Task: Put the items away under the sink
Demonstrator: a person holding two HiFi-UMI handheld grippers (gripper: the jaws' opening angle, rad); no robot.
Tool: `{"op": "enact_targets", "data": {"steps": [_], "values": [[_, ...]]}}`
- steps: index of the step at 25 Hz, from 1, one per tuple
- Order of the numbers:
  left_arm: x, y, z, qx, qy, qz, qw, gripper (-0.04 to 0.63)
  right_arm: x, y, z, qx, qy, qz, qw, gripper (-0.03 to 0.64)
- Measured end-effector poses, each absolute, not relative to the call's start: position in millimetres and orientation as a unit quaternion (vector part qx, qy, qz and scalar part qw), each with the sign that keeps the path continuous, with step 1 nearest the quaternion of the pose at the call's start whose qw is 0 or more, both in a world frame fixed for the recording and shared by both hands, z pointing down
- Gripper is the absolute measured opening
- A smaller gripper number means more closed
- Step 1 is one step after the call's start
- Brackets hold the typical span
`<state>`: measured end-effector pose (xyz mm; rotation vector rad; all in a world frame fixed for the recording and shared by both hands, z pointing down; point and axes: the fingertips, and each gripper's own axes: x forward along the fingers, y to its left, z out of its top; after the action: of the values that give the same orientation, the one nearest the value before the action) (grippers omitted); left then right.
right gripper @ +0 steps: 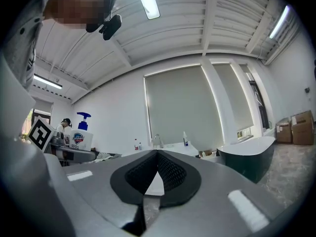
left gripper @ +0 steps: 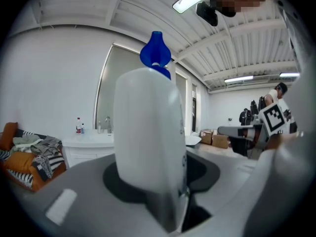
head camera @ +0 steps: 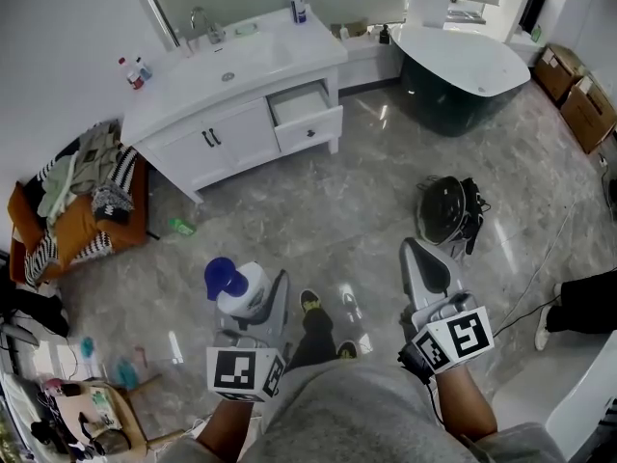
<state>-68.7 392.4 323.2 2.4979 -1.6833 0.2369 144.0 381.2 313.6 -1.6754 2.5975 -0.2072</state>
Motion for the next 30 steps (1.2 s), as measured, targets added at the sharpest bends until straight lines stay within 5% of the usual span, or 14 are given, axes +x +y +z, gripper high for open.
{"op": "enact_targets", "data": {"steps": [30], "values": [[-137, 220, 322, 0.834, -0.544, 0.068, 0.068, 0.189, 58, 211, 319, -0.545, 0.834, -0.082, -0.021, -0.001]]}}
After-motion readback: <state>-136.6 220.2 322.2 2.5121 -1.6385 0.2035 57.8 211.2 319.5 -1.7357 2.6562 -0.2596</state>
